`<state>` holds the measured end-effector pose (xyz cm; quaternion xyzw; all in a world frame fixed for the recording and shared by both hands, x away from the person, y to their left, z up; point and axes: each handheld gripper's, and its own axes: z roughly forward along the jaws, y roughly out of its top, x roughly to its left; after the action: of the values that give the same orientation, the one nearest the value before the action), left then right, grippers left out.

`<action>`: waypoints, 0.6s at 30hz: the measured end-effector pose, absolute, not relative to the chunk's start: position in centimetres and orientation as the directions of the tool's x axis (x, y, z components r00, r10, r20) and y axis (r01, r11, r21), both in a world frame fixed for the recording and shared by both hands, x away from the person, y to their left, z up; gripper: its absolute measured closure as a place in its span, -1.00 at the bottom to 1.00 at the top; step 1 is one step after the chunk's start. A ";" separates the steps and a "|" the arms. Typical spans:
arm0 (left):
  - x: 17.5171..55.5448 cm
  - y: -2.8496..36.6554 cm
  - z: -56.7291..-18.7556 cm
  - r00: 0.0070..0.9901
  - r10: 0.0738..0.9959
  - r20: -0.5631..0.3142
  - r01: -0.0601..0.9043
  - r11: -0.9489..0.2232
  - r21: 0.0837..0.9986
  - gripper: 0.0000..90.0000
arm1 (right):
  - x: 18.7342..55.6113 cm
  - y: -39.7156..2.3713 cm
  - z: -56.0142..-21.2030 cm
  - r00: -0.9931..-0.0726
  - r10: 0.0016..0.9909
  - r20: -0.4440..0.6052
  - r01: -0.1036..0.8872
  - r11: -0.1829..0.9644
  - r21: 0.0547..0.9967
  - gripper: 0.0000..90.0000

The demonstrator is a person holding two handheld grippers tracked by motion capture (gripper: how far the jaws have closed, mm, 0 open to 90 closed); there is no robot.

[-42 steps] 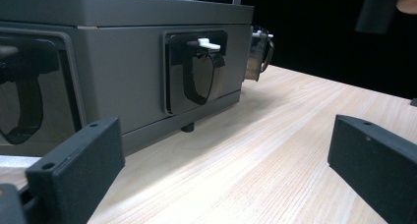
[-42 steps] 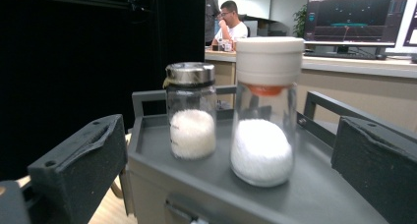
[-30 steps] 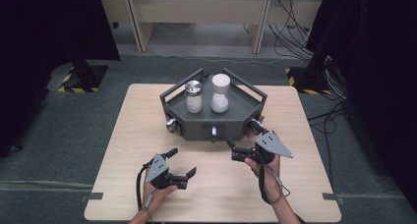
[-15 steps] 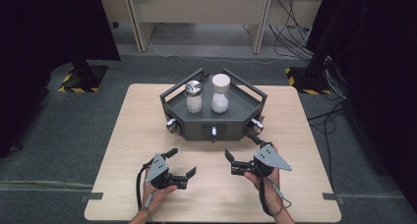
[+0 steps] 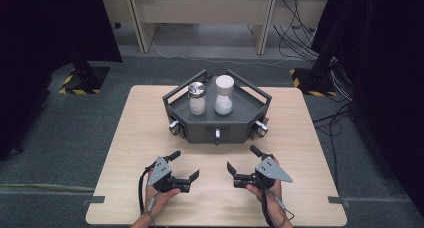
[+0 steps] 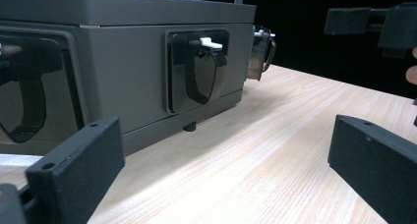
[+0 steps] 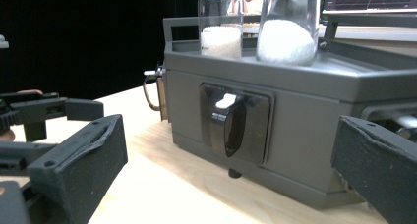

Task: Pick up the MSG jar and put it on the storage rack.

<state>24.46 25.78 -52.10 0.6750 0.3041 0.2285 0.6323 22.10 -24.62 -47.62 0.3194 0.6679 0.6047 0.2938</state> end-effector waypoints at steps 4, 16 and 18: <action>24.5 25.8 -52.1 0.712 0.698 -0.077 0.123 -0.016 0.992 -1.00 | 21.9 -24.7 -48.3 -0.627 0.779 0.004 0.077 0.057 0.995 -0.98; 24.5 25.8 -52.1 0.711 0.699 -0.077 0.124 -0.016 0.992 -1.00 | 21.2 -25.2 -49.6 -0.629 0.777 0.006 0.101 0.075 0.992 -0.98; 24.5 25.8 -52.1 0.709 0.701 -0.079 0.124 -0.013 0.992 -1.00 | 21.1 -25.2 -49.7 -0.630 0.777 0.007 0.104 0.076 0.992 -0.98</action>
<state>24.54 25.77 -52.10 0.6743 0.3059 0.2281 0.6322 21.06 -25.25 -49.69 0.3252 0.6771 0.5970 0.2817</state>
